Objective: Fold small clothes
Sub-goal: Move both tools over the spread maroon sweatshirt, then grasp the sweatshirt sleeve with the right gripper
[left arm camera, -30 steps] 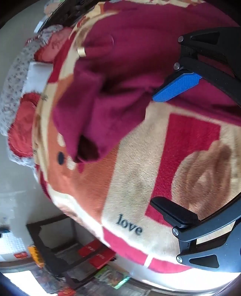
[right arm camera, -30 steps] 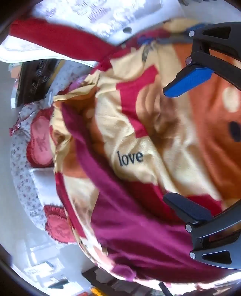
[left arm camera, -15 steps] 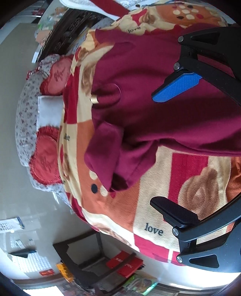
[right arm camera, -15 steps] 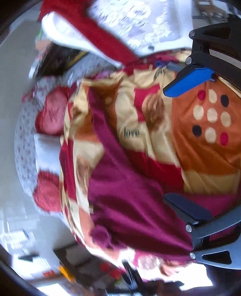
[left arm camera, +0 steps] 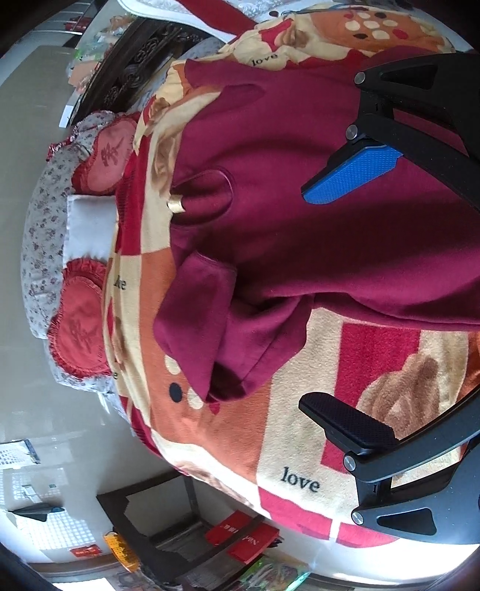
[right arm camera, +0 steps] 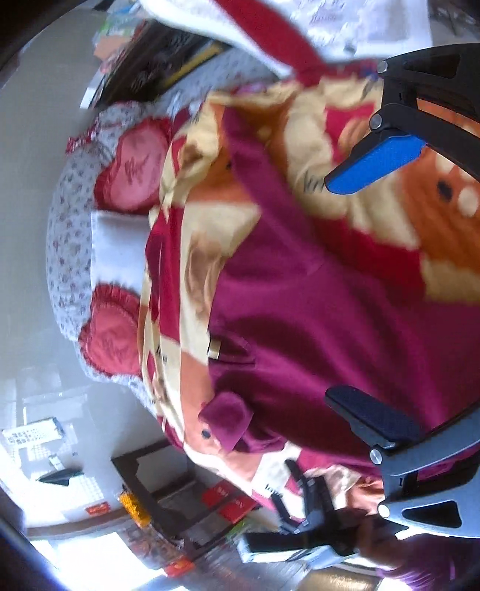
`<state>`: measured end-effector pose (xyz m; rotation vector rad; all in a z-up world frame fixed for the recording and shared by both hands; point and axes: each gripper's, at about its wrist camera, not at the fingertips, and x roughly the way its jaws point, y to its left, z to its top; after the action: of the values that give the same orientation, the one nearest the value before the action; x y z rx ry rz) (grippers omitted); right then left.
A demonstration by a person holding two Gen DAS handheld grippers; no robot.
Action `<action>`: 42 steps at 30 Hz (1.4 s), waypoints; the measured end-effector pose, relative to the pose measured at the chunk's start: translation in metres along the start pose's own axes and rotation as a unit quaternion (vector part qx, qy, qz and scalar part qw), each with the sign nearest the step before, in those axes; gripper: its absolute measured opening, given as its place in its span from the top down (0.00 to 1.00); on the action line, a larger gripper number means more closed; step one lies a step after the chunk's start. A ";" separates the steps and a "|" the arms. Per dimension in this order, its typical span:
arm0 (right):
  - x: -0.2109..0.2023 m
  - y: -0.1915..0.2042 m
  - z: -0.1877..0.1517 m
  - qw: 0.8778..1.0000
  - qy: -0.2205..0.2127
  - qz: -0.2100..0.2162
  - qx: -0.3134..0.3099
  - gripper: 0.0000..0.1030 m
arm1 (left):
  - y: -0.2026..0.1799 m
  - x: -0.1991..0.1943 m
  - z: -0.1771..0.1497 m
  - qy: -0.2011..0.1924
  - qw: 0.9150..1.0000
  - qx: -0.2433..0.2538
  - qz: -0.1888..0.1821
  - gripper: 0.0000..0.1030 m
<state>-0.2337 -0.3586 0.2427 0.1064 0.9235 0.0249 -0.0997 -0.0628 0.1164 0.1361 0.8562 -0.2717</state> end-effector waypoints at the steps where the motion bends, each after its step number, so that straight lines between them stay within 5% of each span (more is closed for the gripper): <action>1: 0.016 0.012 0.005 1.000 -0.001 0.015 0.000 0.00 | 0.002 0.006 0.000 0.005 1.000 -0.003 0.003 0.00; 14: 0.144 0.082 0.023 0.998 0.024 0.056 -0.004 0.00 | 0.023 0.055 0.001 0.035 0.999 -0.028 0.020 0.01; 42: 0.188 0.109 0.032 0.997 0.040 0.070 -0.006 0.00 | 0.043 0.078 0.000 0.053 0.997 -0.062 0.015 0.01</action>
<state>-0.0923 -0.2397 0.1237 0.1603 0.9954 0.1659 -0.0386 -0.0357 0.0578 0.0488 0.9736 -0.1835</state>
